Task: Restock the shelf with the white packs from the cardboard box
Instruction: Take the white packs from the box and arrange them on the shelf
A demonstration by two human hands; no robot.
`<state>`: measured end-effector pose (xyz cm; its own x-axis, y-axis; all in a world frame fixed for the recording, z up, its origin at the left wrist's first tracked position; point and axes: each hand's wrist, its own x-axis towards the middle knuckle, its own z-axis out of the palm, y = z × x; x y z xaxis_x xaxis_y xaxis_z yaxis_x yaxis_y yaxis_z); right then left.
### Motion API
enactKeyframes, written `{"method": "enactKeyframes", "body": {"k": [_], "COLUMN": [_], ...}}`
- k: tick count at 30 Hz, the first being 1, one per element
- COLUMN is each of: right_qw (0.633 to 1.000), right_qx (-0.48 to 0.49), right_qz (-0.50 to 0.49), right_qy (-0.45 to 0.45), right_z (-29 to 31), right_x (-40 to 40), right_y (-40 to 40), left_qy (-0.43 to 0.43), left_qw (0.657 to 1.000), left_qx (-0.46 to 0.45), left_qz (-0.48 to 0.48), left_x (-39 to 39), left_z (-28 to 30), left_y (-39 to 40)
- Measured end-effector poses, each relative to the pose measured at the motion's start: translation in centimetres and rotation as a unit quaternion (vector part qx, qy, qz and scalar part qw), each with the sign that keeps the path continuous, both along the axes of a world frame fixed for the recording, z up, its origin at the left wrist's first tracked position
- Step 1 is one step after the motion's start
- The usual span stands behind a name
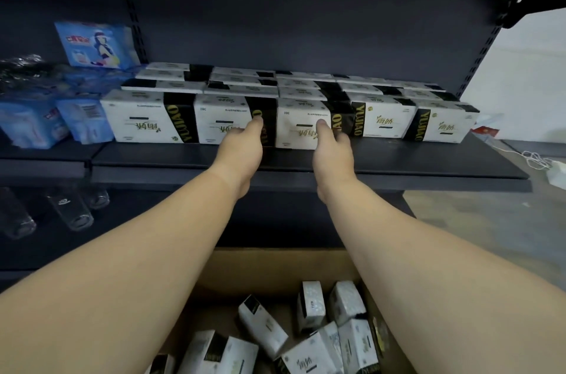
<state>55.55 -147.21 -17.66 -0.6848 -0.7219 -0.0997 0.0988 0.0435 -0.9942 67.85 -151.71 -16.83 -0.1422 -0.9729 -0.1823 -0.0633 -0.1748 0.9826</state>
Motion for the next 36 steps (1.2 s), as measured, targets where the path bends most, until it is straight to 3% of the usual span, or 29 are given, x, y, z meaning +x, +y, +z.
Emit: {"method": "enactKeyframes", "body": {"k": [8,23,36], "right_qw": [0.996,0.991,0.979], "right_qx": [0.005,0.052,0.076], "right_qz": [0.082,0.12,0.187], "right_qy": [-0.031,-0.019,-0.024], "right_z": [0.9,-1.2,-3.7], "right_x": [1.1,-6.6,-2.6], "right_y": [1.7,8.5,6.7], "left_qy": [-0.003,-0.043,-0.036], "left_qw": [1.0,0.998,0.997], "left_qx": [0.004,-0.002,0.006], "left_qz": [0.03,0.044,0.069], "left_x": [1.4,-6.8,-4.3], "left_z": [0.7,-1.1,-2.9], "left_y": [1.8,9.8,8.5]}}
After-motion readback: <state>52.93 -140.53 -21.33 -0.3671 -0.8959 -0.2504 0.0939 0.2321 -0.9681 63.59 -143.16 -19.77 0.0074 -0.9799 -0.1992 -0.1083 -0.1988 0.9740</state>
